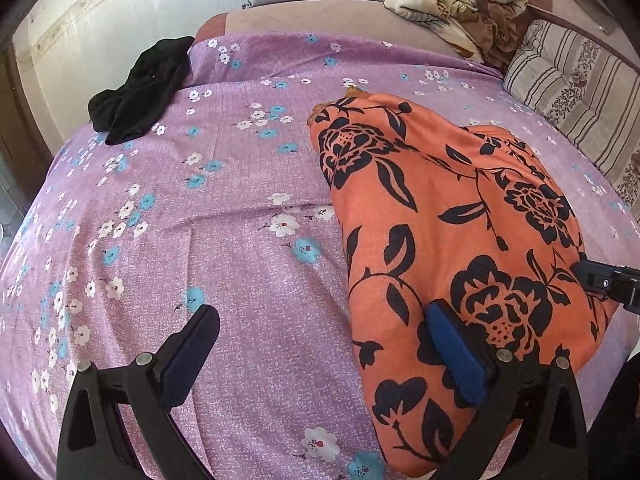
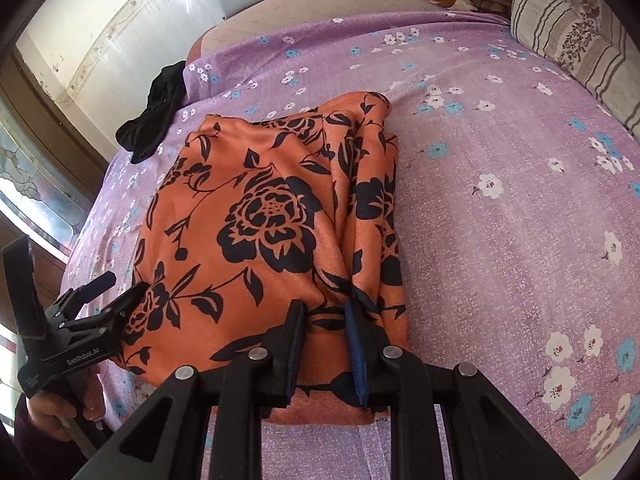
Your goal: Fold small clothes
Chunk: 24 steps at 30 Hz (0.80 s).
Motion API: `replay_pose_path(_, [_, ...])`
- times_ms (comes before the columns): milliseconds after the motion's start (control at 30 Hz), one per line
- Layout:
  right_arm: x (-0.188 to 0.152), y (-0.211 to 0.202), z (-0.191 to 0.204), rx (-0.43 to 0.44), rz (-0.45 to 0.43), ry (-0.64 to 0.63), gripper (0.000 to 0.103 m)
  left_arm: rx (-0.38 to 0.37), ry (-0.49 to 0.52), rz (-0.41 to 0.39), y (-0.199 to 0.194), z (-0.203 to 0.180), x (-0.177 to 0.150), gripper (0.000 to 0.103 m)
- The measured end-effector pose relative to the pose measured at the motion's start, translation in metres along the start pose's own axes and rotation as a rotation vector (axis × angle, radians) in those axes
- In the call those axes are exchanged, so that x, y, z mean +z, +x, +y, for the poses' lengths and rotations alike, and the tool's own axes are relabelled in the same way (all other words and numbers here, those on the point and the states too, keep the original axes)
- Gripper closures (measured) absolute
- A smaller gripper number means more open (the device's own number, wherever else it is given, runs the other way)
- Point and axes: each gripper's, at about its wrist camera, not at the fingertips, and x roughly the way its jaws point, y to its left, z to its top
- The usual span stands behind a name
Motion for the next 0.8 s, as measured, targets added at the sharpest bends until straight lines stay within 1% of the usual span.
replay_pose_path(200, [-0.005, -0.005, 0.006, -0.024, -0.038, -0.042, 0.079, 0.006, -0.019, -0.002, -0.003, 0.002, 0.0, 0.0])
replay_pose_path(267, [-0.005, -0.008, 0.005, -0.01, -0.044, -0.032, 0.077, 0.006, -0.025, -0.003, -0.004, 0.002, 0.0, 0.0])
replay_pose_path(333, [-0.004, -0.017, 0.002, 0.022, -0.048, 0.003, 0.077, 0.004, -0.032, -0.003, -0.004, 0.004, 0.0, 0.0])
replay_pose_path(400, [-0.003, -0.029, -0.001, 0.062, -0.083, 0.037, 0.077, 0.003, -0.033, -0.003, -0.004, 0.004, 0.0, 0.0])
replay_pose_path(500, [0.007, -0.045, -0.004, 0.102, -0.168, 0.061, 0.077, 0.009, -0.026, -0.004, -0.004, 0.003, 0.001, 0.0])
replay_pose_path(567, [0.016, -0.048, -0.002, 0.112, -0.208, 0.057, 0.077, 0.009, -0.023, -0.002, -0.003, 0.002, 0.002, 0.0])
replay_pose_path(600, [0.02, -0.046, -0.001, 0.103, -0.212, 0.061, 0.077, 0.008, -0.023, -0.001, -0.003, 0.002, 0.002, 0.0])
replay_pose_path(633, [0.024, -0.038, -0.003, 0.091, -0.191, 0.074, 0.077, 0.008, -0.023, -0.002, -0.003, 0.002, 0.002, 0.0])
replay_pose_path(667, [0.028, -0.024, -0.006, 0.073, -0.138, 0.093, 0.077, 0.008, -0.02, -0.003, -0.003, 0.002, 0.002, 0.0])
replay_pose_path(700, [0.03, -0.003, -0.011, 0.045, -0.047, 0.115, 0.077, 0.006, -0.017, -0.004, -0.003, 0.001, 0.003, 0.0])
replay_pose_path(733, [0.029, 0.012, -0.017, 0.04, 0.004, 0.141, 0.076, 0.009, -0.014, -0.004, -0.002, 0.001, 0.003, 0.0])
replay_pose_path(767, [0.029, 0.012, -0.021, 0.065, -0.02, 0.172, 0.076, 0.009, -0.016, -0.007, -0.002, 0.001, 0.003, 0.0])
replay_pose_path(800, [0.03, 0.009, -0.021, 0.085, -0.02, 0.19, 0.076, 0.008, -0.018, -0.005, -0.002, 0.001, 0.003, 0.0])
